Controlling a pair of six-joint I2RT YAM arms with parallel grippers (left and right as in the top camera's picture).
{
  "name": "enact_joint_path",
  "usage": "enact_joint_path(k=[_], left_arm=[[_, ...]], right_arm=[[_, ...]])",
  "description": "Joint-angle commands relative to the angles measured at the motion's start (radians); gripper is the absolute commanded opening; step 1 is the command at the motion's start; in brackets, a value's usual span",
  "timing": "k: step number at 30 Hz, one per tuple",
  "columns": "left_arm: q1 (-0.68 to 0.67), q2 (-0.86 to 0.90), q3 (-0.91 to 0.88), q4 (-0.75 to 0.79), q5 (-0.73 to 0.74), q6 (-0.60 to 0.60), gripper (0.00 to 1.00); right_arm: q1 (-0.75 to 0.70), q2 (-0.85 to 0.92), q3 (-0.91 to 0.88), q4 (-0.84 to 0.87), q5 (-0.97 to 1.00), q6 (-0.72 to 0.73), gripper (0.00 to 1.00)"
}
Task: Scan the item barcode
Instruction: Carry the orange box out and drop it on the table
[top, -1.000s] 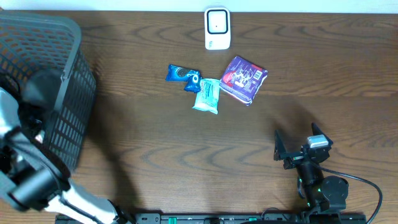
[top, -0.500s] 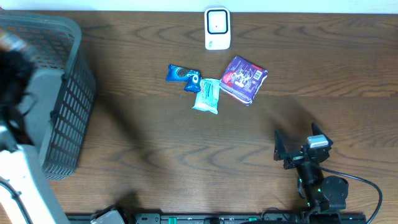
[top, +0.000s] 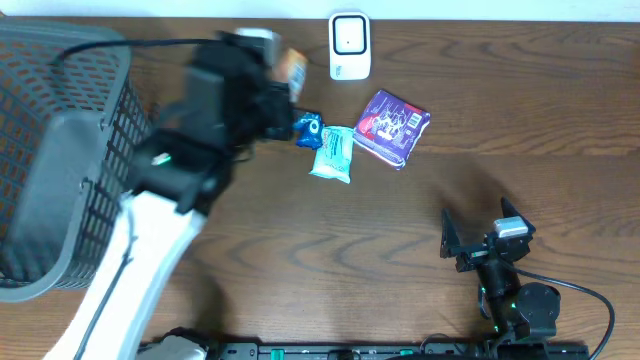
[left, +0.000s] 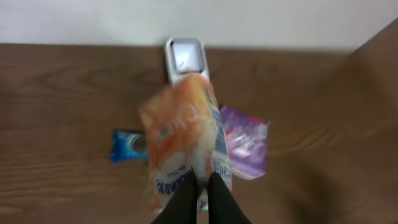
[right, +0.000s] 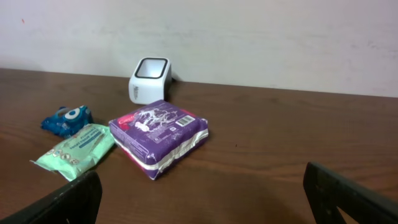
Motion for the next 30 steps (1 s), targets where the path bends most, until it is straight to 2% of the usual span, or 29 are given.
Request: enact_joint_path(k=[1, 8, 9, 10, 11, 14, 15, 16, 18, 22, 25, 28, 30], left_arm=[[-0.048, 0.129, 0.006, -0.005, -0.196, 0.074, 0.08], [-0.079, 0.375, 0.006, 0.011, -0.196, 0.074, 0.08], [-0.082, 0.399, 0.006, 0.013, -0.196, 0.074, 0.13], [-0.084, 0.419, 0.006, 0.013, -0.196, 0.074, 0.23], [-0.085, 0.434, 0.006, 0.013, -0.196, 0.074, 0.29], [-0.085, 0.437, 0.006, 0.009, -0.197, 0.074, 0.33], [-0.084, 0.43, 0.006, 0.008, -0.197, 0.074, 0.4], [-0.082, 0.422, 0.006, 0.005, -0.198, 0.074, 0.43], [-0.082, 0.401, 0.006, -0.016, -0.206, 0.073, 0.43], [-0.082, 0.354, 0.006, -0.121, -0.312, 0.06, 0.43], [-0.067, 0.34, 0.006, -0.236, -0.411, -0.024, 0.45], [-0.034, 0.34, 0.006, -0.379, -0.417, -0.12, 0.64], [-0.007, 0.341, 0.006, -0.489, -0.413, -0.185, 0.7]], right_arm=[[-0.004, -0.004, -0.002, -0.003, 0.001, 0.003, 0.99], [-0.004, -0.004, -0.002, -0.003, 0.001, 0.003, 0.99], [-0.004, -0.004, -0.002, -0.003, 0.001, 0.003, 0.99], [-0.004, -0.004, -0.002, -0.003, 0.001, 0.003, 0.99], [-0.004, -0.004, -0.002, -0.003, 0.001, 0.003, 0.99], [-0.004, -0.004, -0.002, -0.003, 0.001, 0.003, 0.99], [-0.004, -0.004, -0.002, -0.003, 0.001, 0.003, 0.99], [-0.004, -0.004, -0.002, -0.003, 0.001, 0.003, 0.99], [-0.004, -0.004, -0.002, -0.003, 0.001, 0.003, 0.99], [-0.004, -0.004, -0.002, -0.003, 0.001, 0.003, 0.99], [-0.004, -0.004, -0.002, -0.003, 0.001, 0.003, 0.99], [-0.004, -0.004, -0.002, -0.003, 0.001, 0.003, 0.99], [-0.004, -0.004, -0.002, -0.003, 0.001, 0.003, 0.99]])
